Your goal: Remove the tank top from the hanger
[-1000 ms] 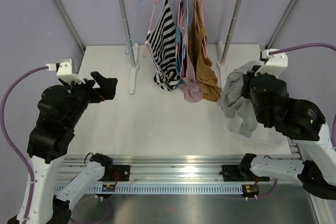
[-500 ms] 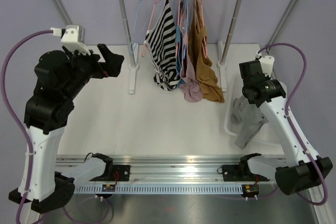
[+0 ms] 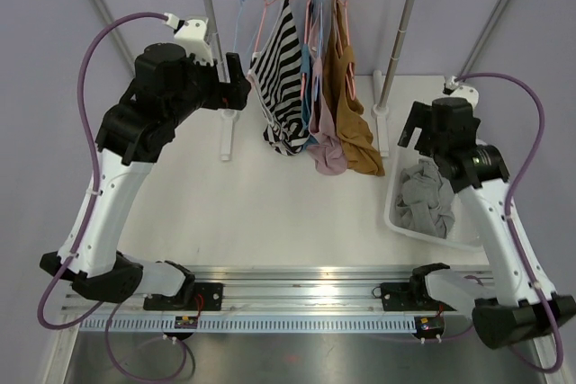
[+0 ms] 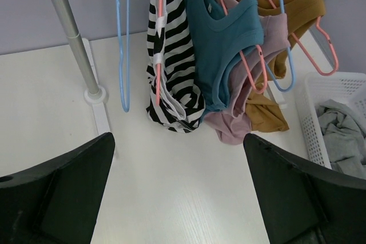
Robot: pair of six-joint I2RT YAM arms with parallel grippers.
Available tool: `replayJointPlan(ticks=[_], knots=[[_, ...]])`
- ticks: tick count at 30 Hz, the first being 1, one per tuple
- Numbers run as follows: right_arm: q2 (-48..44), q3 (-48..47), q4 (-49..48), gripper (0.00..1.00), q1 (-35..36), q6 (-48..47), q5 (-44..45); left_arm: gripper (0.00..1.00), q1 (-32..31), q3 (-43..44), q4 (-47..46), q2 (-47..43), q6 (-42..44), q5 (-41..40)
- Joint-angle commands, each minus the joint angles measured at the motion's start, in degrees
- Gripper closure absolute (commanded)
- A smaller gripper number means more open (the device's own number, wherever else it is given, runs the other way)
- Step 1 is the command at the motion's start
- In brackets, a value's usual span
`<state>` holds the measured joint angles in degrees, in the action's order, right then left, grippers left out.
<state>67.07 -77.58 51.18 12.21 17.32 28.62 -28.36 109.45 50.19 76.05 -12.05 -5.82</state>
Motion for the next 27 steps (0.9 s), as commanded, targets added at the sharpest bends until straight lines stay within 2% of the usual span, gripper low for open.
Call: replayJointPlan(ticks=[1, 4, 7, 10, 13, 15, 19, 25, 27], knots=[[-12.11, 6.46, -10.09, 0.01, -0.17, 0.16, -26.96, 0.01, -0.12, 4.36, -1.68, 2.34, 2.73, -2.96], [-21.0, 13.04, -16.35, 0.0, -0.08, 1.83, -40.16, 0.01, -0.12, 8.3, -2.29, 6.73, 5.1, -2.09], [-25.4, 15.0, -16.82, 0.02, -0.17, 3.77, -48.1, 0.01, -0.12, 11.56, -3.78, 12.0, 7.38, -0.42], [-27.6, 15.35, -14.8, 0.06, -0.17, 4.21, -51.63, 0.03, -0.12, 17.71, -4.23, 18.67, 8.88, -0.76], [-30.06, 16.49, -13.92, 0.06, -0.17, 4.82, -54.27, 0.11, -0.03, 25.79, -2.48, 25.8, 10.64, -2.78], [-31.9, 18.42, -14.44, 0.07, -0.08, 5.44, -55.86, 0.14, -0.03, 29.32, -2.12, 29.22, 11.7, -3.14], [-33.4, 19.92, -14.36, 0.07, -0.17, 5.53, -59.29, 0.23, 0.67, 26.7, -8.43, 31.25, 13.28, -4.02], [-34.64, 20.45, -14.26, 0.08, -0.08, 5.79, -61.66, 0.27, 3.22, 28.19, -11.52, 34.95, 13.37, -2.8], [-34.99, 20.8, -14.79, 0.08, -0.08, 5.97, -62.11, 0.34, 4.27, 28.8, -11.79, 35.92, 13.29, -1.21]])
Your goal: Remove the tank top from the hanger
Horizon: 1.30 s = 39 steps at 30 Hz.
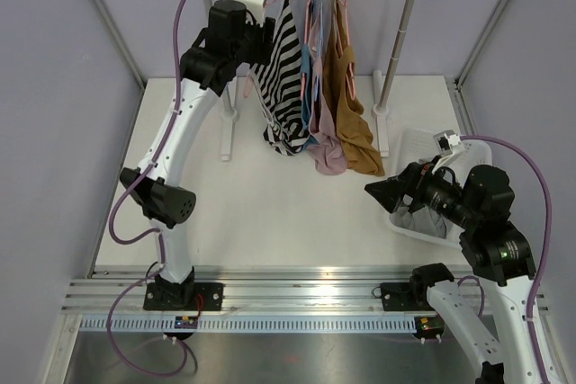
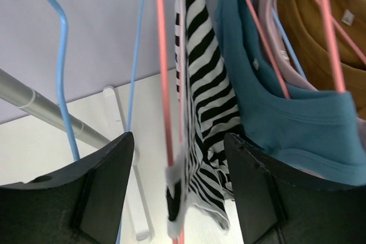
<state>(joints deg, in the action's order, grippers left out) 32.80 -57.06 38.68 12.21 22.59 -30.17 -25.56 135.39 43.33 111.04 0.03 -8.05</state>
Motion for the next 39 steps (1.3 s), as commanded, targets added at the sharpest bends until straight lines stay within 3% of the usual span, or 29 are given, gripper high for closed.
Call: replayJointPlan(ticks=[1, 6, 9, 14, 16, 21, 24, 39], knots=[[-0.72, 0.37, -2.9, 0.08, -0.25, 1.05, -3.75, 0.38, 1.74, 3.9, -4.84, 1.45, 1.2, 2.42], [-0.45, 0.54, -3.26, 0.1, -0.08, 1.23, -4.19, 0.45, 3.32, 5.76, -4.92, 4.44, 1.37, 5.33], [-0.54, 0.98, -3.6, 0.11, -0.08, 1.67, -4.45, 0.59, 3.94, 6.55, -5.45, 5.14, 1.2, 5.68], [-0.19, 2.21, -4.57, 0.12, -0.08, 2.63, -5.16, 0.61, 4.03, 7.34, -6.77, 5.58, 0.58, 7.7], [-0.19, 2.48, -5.1, 0.13, -0.17, 3.25, -5.51, 0.74, 4.03, 8.31, -7.03, 6.38, 0.23, 7.7], [-0.54, 2.04, -3.79, 0.14, -0.17, 2.73, -5.51, 0.81, 4.03, 9.1, -8.26, 6.73, -1.61, 9.55], [-0.63, 1.6, -2.91, 0.14, -0.08, 2.28, -5.25, 0.99, 4.03, 9.8, -8.26, 6.82, -2.58, 9.37], [-1.33, -0.07, -2.99, 0.13, -0.08, 1.85, -5.86, 1.0, 2.18, 8.4, -7.3, -6.09, -6.89, 6.47]])
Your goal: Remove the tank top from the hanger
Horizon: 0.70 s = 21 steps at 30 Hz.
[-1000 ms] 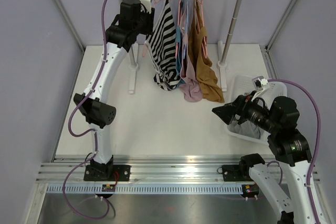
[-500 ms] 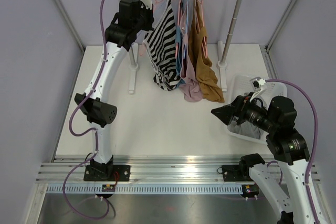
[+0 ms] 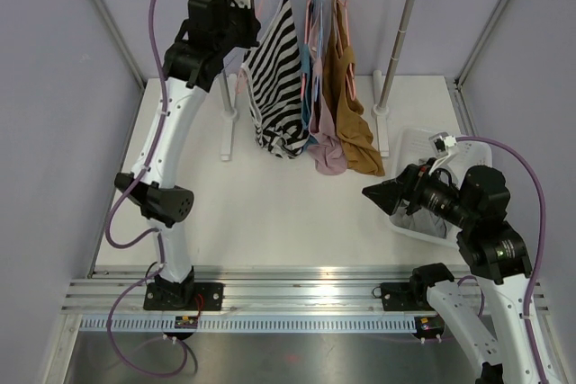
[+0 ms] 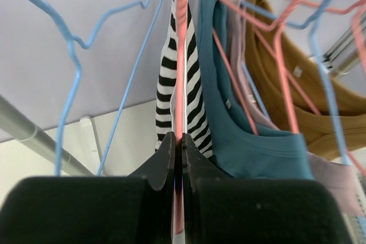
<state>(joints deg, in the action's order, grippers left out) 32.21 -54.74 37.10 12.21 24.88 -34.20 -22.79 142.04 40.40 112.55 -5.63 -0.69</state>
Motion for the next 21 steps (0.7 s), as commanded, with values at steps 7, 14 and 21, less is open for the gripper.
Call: replayJointPlan(ticks=[7, 14, 21], knots=[[-1.44, -4.93, -1.33, 0.08, -0.08, 0.34, -3.16, 1.0, -0.86, 0.44, 1.42, -13.05, -2.45, 0.34], [0.4, -6.17, -8.86, 0.0, -0.08, 5.33, -5.44, 1.0, -2.26, -12.81, 7.41, -26.2, -5.35, 3.93], [5.94, 0.06, -25.03, 0.01, -0.08, 14.3, -13.78, 1.0, -6.92, -50.69, -4.36, -54.78, -12.29, 3.41]])
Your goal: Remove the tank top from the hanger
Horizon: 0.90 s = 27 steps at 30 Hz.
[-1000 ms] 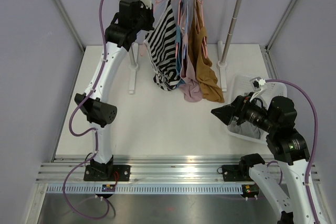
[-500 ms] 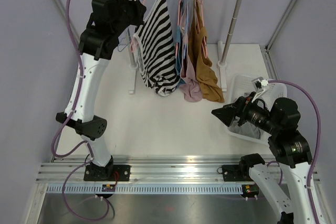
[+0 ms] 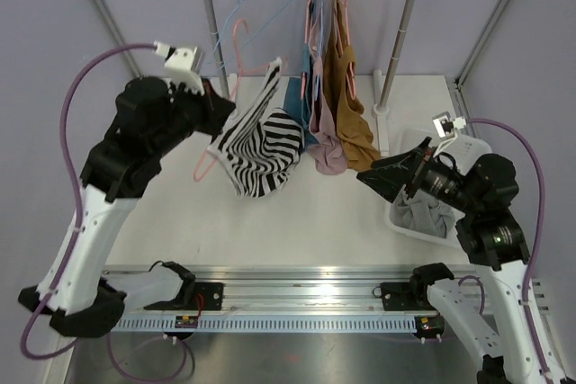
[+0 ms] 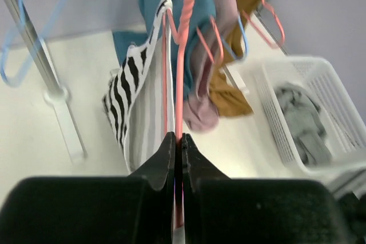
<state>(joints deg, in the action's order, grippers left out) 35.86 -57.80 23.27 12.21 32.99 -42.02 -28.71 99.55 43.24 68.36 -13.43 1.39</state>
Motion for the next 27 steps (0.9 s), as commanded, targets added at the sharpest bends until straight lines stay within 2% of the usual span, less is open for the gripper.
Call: replayJointPlan(ticks=[1, 4, 5, 7, 9, 10, 12, 13, 18, 19, 23, 27], knots=[[3.25, 6.35, -14.1, 0.0, -0.08, 7.6, -6.93, 1.0, -1.61, -11.54, -7.21, -13.05, -5.72, 1.08], [5.18, 12.94, -27.27, 0.01, 0.53, 14.1, -11.15, 1.0, -1.96, -22.97, -6.69, -23.86, -7.04, 0.28], [5.36, 14.46, -31.66, 0.01, 1.49, 16.03, -9.67, 1.0, -2.05, -25.34, -6.16, -25.97, -7.4, 0.54], [5.54, 17.44, -33.28, 0.01, 6.3, 14.83, -6.43, 1.0, -2.05, -31.24, -4.32, -31.16, -8.18, 1.94], [6.59, 18.07, -31.71, 0.02, 11.15, 10.09, 1.91, 1.0, -2.05, -36.06, -3.43, -34.07, -8.63, 5.46], [7.38, 17.99, -30.49, 0.03, 17.0, 6.94, 8.38, 1.0, -2.05, -37.74, -3.69, -36.86, -9.41, 6.6], [9.22, 17.9, -30.47, 0.04, 21.78, 4.81, 14.83, 1.0, -2.05, -40.03, -4.39, -39.87, -10.56, 10.46], [11.84, 17.55, -30.91, 0.05, 23.72, 4.19, 20.78, 1.0, -2.05, -42.22, -5.79, -42.4, -12.04, 11.87], [25.63, 12.64, -31.88, 0.09, 34.63, 0.77, 33.21, 1.0, -2.05, -44.0, -4.49, -45.5, -14.16, 16.1], [27.41, 10.36, -32.58, 0.12, 37.07, -0.98, 36.62, 1.0, -2.05, -44.44, -3.7, -45.94, -14.25, 16.8], [34.36, 5.08, -33.9, 0.17, 39.29, -4.16, 40.87, 1.0, -2.05, -45.49, -2.38, -46.47, -14.34, 17.16], [38.49, 3.22, -36.44, 0.16, 39.47, -4.43, 40.0, 1.0, -2.05, -46.46, -1.58, -46.39, -14.08, 16.63]])
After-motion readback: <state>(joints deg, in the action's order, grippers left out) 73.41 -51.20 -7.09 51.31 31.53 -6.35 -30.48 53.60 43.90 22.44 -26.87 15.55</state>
